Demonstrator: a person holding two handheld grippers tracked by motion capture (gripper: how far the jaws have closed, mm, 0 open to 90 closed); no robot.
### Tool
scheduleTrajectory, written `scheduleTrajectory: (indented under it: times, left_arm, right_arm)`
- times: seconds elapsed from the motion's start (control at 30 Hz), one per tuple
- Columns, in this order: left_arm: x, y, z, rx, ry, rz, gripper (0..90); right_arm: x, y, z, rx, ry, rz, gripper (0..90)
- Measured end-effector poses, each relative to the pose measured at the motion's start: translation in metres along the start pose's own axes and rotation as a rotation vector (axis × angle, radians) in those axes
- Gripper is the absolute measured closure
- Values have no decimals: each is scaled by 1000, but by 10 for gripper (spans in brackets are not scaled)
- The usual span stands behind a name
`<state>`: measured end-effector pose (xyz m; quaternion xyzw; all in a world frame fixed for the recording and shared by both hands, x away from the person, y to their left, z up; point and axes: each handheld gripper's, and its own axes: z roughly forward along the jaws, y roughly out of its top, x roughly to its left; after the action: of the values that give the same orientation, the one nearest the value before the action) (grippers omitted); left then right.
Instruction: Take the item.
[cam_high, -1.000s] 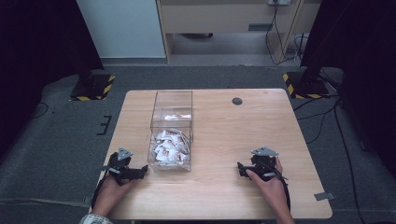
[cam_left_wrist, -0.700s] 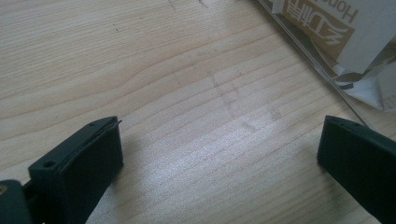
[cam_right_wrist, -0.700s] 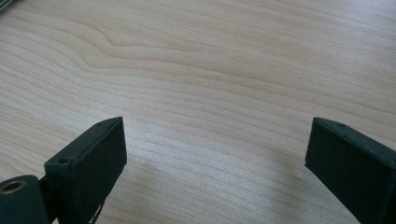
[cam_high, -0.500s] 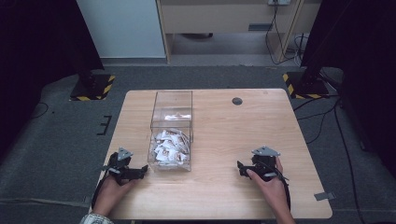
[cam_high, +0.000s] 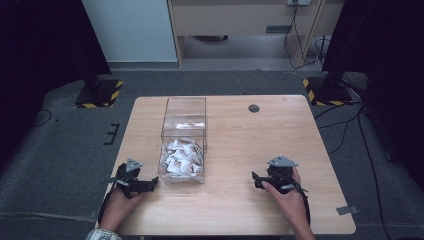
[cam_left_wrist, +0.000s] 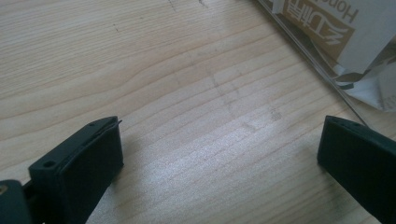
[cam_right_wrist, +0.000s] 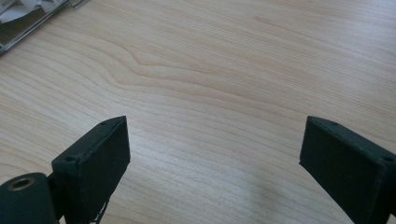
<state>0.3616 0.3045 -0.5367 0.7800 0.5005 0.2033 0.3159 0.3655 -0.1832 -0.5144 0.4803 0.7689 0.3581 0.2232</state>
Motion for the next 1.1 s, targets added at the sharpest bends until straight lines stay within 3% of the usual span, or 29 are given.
scheduleTrajectory:
  times: [0.27,0.37,0.63,0.67,1.1]
  left_arm:
    - [0,0,0,0,-1,0,0]
    - [0,0,0,0,0,-2,0]
    - [0,0,0,0,0,-2,0]
    - [0,0,0,0,0,-2,0]
    - [0,0,0,0,0,-2,0]
  right_arm:
    - [11,10,0,22,0,-45,106]
    - [18,17,6,80,-19,-59,116]
    - [26,32,12,102,11,-100,126]
    - [29,36,15,114,3,-136,132]
    - [33,60,18,124,28,-142,137]
